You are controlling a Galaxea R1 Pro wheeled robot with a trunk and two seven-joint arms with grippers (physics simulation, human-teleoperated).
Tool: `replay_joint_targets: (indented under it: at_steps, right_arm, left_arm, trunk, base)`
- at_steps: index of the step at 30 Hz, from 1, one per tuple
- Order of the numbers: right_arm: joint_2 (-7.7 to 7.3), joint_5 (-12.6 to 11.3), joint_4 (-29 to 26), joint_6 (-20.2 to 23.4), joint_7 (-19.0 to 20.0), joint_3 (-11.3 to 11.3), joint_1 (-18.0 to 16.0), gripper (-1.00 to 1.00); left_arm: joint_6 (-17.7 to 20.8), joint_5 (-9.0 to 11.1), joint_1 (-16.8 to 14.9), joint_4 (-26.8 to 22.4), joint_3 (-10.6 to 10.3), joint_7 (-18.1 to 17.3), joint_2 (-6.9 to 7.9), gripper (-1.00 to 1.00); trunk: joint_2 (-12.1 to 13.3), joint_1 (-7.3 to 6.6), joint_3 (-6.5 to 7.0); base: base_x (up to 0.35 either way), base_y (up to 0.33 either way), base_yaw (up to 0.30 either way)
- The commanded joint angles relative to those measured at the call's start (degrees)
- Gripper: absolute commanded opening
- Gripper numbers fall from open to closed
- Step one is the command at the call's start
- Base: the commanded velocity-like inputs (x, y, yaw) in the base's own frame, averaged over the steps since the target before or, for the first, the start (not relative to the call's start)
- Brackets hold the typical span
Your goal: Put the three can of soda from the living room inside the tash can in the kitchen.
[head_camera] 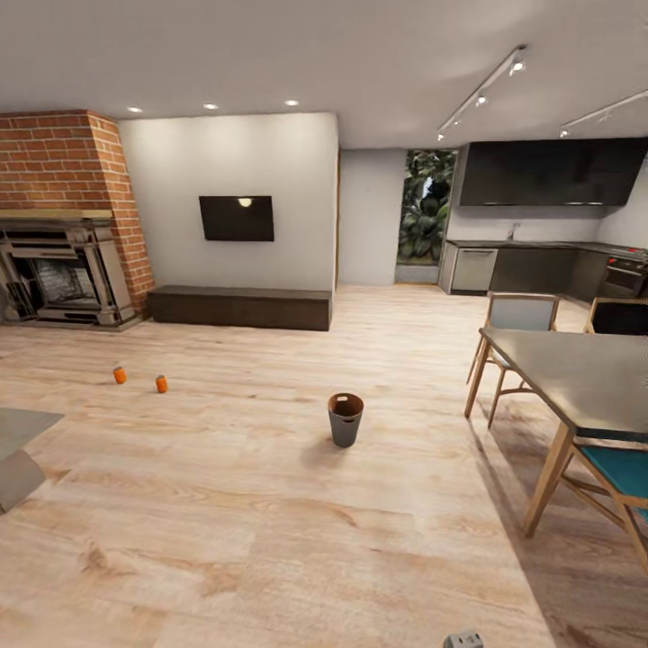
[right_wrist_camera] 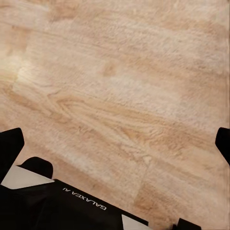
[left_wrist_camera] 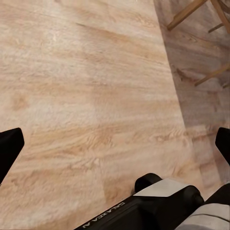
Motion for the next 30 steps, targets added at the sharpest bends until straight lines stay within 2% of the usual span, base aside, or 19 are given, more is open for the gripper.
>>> replay_joint_targets:
  at_steps: [1,17,30]
  right_arm:
    - [0.00,0.00,0.02,0.00,-0.05,0.00,0.00,1.00]
    - [0.00,0.00,0.06,-0.08,-0.28,0.00,0.05,1.00]
    - [0.00,0.00,0.06,-0.09,-0.31,0.00,0.02,1.00]
  left_arm:
    - [0.00,0.00,0.00,0.00,-0.01,0.00,0.00,1.00]
    - [0.00,0.00,0.00,0.01,-0.03,-0.01,0.00,1.00]
    - [0.00,0.00,0.00,0.03,-0.03,0.00,0.00,1.00]
  trunk:
    - [0.00,0.00,0.00]
    - [0.00,0.00,0.00]
    - [0.00,0.00,0.00]
  base:
    - [0.342,-0.118,-0.079]
    - [0.346,-0.027,-0.010]
    - [0.347,0.000,0.207]
